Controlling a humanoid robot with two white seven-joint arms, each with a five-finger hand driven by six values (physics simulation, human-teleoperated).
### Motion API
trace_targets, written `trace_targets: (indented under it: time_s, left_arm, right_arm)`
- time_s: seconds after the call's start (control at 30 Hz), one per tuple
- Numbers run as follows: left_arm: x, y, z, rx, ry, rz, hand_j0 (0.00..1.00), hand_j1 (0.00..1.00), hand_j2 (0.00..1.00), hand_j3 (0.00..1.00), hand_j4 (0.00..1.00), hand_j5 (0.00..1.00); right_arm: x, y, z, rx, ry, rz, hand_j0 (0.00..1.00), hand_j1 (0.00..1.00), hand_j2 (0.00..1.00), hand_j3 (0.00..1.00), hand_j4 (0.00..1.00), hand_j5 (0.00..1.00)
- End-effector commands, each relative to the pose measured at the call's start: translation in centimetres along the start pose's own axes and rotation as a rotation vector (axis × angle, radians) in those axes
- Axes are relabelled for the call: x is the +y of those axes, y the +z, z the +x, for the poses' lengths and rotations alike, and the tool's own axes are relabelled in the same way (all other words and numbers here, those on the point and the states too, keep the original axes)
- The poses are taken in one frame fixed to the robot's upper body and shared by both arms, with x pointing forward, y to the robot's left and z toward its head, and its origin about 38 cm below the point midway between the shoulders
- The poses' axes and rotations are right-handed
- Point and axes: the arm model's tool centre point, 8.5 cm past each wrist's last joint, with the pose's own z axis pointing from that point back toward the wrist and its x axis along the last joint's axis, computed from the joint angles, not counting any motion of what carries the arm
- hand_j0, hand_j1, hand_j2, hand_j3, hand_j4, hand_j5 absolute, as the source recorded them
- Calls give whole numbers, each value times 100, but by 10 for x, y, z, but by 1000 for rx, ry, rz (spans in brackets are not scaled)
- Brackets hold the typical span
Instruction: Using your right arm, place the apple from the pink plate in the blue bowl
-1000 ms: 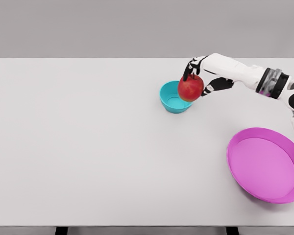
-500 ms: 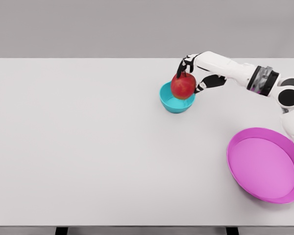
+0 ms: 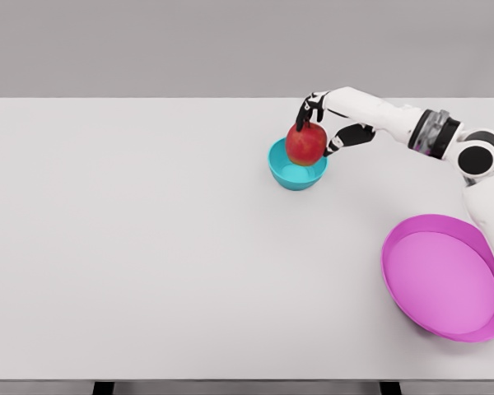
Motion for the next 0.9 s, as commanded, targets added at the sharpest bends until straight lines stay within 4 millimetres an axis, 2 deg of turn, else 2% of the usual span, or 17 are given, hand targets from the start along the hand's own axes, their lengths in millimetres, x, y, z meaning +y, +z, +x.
trace_targets:
  time_s: [0.0, 0.33, 0.37, 0.4, 0.77, 0.83, 0.87]
  left_arm:
    - [0, 0, 0, 0, 0, 0, 100, 100, 100, 100, 100, 100]
    - [0, 0, 0, -1, 0, 0, 100, 100, 100, 100, 100, 100]
    - [0, 0, 0, 0, 0, 0, 100, 100, 100, 100, 100, 100]
    - [0, 0, 0, 0, 0, 0, 100, 100, 100, 100, 100, 100]
    - [0, 0, 0, 0, 0, 0, 100, 100, 100, 100, 100, 100]
    - [0, 0, 0, 0, 0, 0, 100, 100, 100, 100, 100, 100]
    - [0, 0, 0, 0, 0, 0, 100, 100, 100, 100, 100, 100]
  right_arm:
    - [2, -1, -1, 0, -14, -4, 39, 39, 39, 39, 39, 39]
    - [2, -12, -7, 21, -24, 7, 39, 39, 39, 39, 39, 39]
    - [1, -12, -7, 21, -25, 4, 48, 48, 48, 48, 48, 48]
    - [2, -13, -6, 18, -28, 3, 100, 100, 100, 100, 100, 100]
    - [0, -15, -6, 38, -40, 2, 100, 100, 100, 100, 100, 100]
    - [-6, -12, -3, 26, -19, -6, 100, 100, 100, 100, 100, 100]
    - [-21, -14, 8, -3, 25, -23, 100, 100, 100, 100, 100, 100]
